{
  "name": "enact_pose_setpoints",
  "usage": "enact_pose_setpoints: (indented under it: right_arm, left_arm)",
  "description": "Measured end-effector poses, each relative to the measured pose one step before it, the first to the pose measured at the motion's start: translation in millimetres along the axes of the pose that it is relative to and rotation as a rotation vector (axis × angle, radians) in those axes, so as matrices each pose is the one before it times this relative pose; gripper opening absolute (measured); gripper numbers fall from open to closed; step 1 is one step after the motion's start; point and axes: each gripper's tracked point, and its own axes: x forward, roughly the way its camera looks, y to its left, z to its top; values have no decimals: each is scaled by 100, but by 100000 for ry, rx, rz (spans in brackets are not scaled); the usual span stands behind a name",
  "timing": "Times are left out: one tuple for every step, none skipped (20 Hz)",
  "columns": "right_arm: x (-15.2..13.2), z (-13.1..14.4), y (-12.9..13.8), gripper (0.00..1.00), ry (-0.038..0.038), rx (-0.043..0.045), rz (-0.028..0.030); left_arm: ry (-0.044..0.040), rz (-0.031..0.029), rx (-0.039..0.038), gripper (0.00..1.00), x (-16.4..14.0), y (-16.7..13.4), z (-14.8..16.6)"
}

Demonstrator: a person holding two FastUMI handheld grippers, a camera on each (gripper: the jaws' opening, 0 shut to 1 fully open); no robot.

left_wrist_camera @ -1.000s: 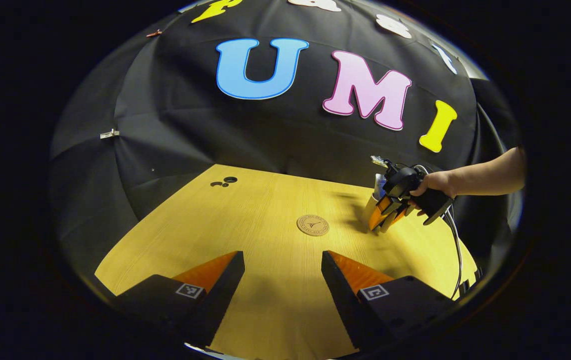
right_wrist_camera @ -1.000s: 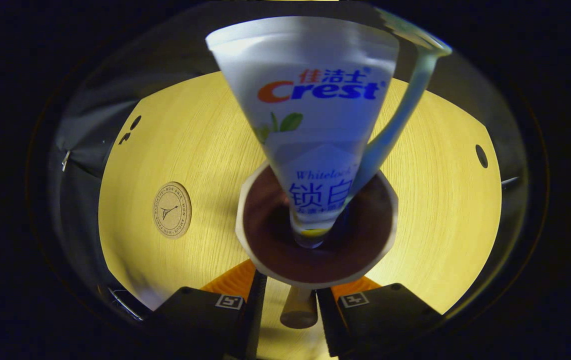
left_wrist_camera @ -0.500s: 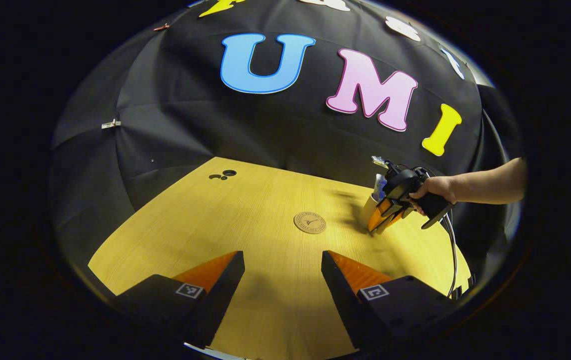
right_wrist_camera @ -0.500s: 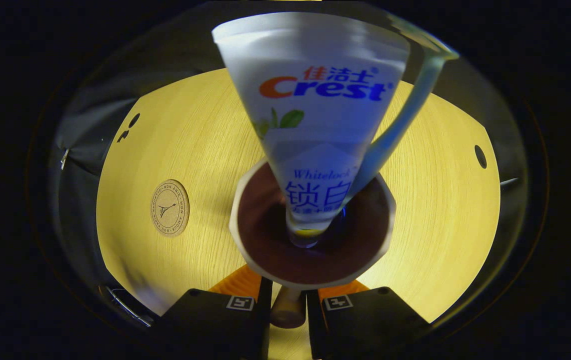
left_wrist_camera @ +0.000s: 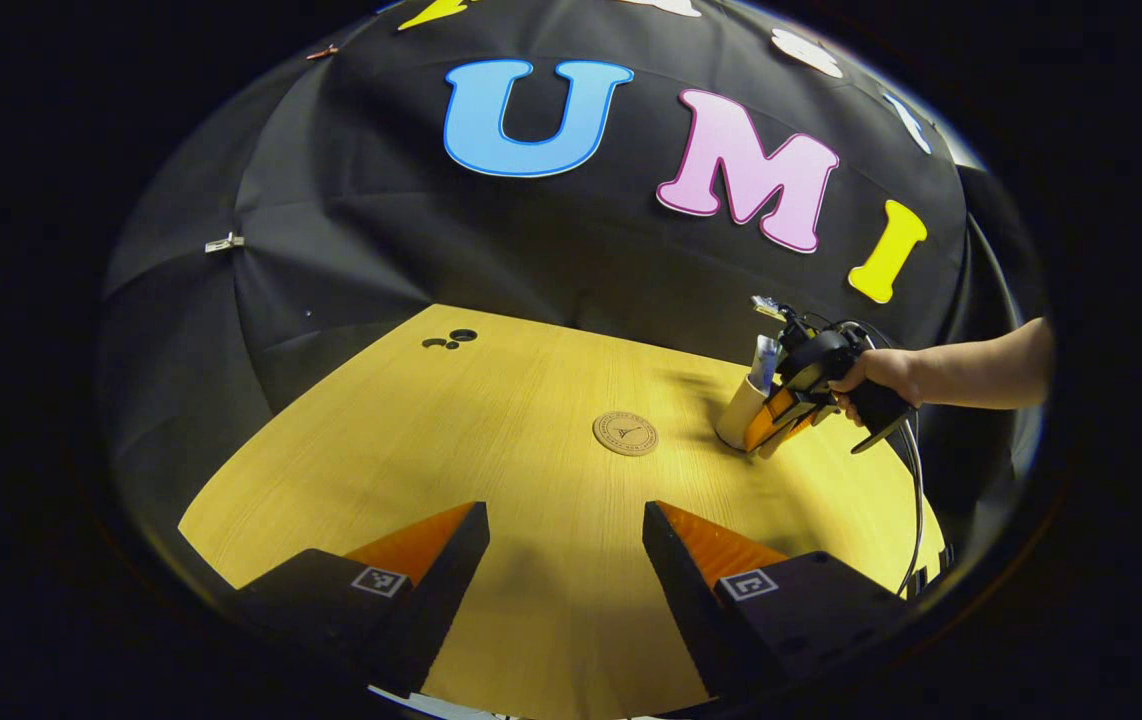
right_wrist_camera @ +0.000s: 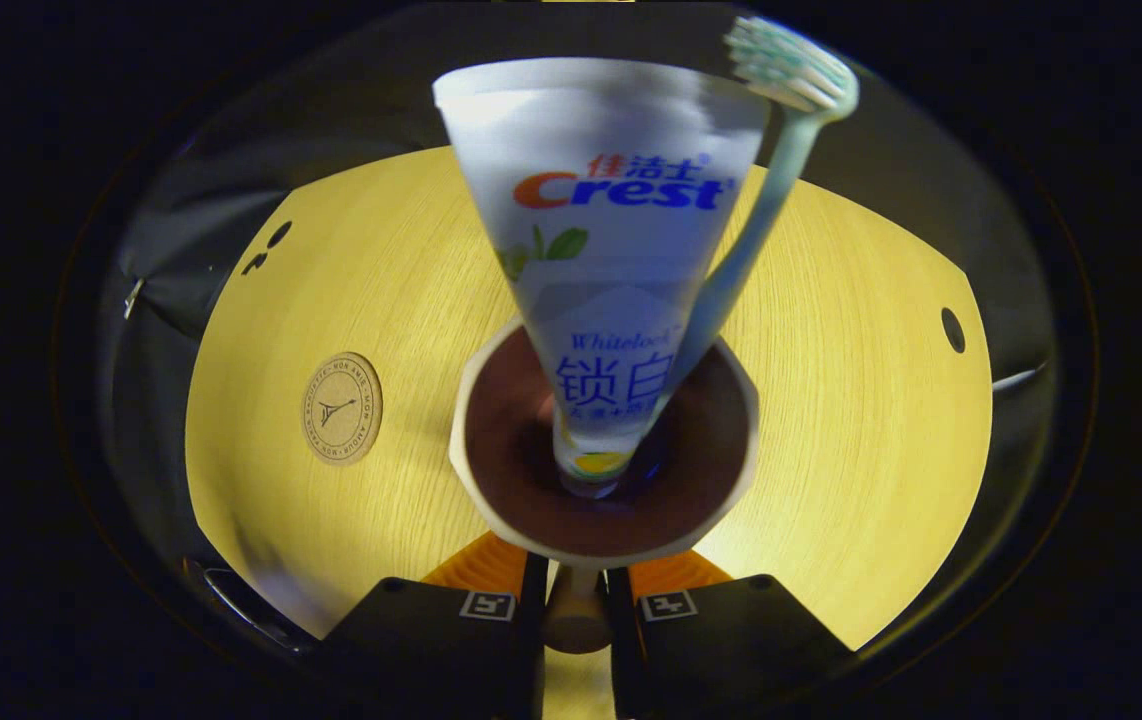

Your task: Put the toothbrush and toothpaste on the desktop into the cup, then pick up the cup and place it on the coaster on the desktop.

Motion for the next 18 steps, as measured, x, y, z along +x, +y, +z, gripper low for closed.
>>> enact_pose_setpoints:
  right_arm:
    - [-250, 302, -170, 30, -1969, -1970, -880]
    - [-298, 63, 135, 30, -1007, -1800, -130]
    - [-269, 198, 398, 30, -1051, -999, 421]
    - [-215, 150, 505, 30, -1215, -695, 939]
    - [-147, 235, 513, 30, -777, 34, 1179]
    - [-214, 107, 563, 30, -403, 1183, 1533]
    - [-186, 219, 608, 27, -485, 992, 1288]
    - [-243, 211, 315, 30, -824, -316, 407]
    - [-81, 352, 376, 30, -972, -984, 171]
    - [-225, -11, 517, 30, -51, -611, 609]
    - [-76, 66, 787, 30, 433, 192, 1450]
    - [-34, -155, 786, 30, 1103, 342, 1426]
    - [-36, 140, 650, 30, -72, -976, 299]
    - [-120, 138, 200, 30, -475, -3220, -454]
    - [-89, 154, 441, 30, -337, -2691, -245]
    - [-15, 79, 958, 30, 324, -615, 1009]
    - [184, 216, 1053, 30, 421, 523, 1689]
    - [536, -6, 1098, 30, 425, -247, 1167]
  left_arm:
    - [313, -132, -83, 97, 67, -10, -207]
    - [666, 118, -152, 98, 52, 61, -244]
    - [708, 194, -221, 98, 59, 83, -378]
    - [440, -564, -404, 98, 45, -81, -217]
    - [-90, -1051, -581, 98, -64, -128, -22]
    - [97, -458, -327, 98, -7, -90, 75]
    - [193, -195, 84, 98, 93, -15, -36]
    - [44, -22, 504, 98, 15, 39, 15]
    - [55, 84, 687, 98, 39, 30, -10]
    - [79, 162, 602, 98, -88, 18, 42]
    - [-17, 217, 403, 98, -16, 49, 41]
    - [53, -19, 210, 98, -67, -21, 19]
    - [-1, -187, 30, 98, 53, 4, -120]
    - [-77, -71, -193, 98, -75, 26, -2]
    - [257, 147, -340, 98, -92, 60, -259]
    - [183, 344, -468, 98, -168, 140, -225]
    - [75, 364, -528, 98, -216, 294, -336]
    - [419, 710, -237, 98, -159, 353, -237]
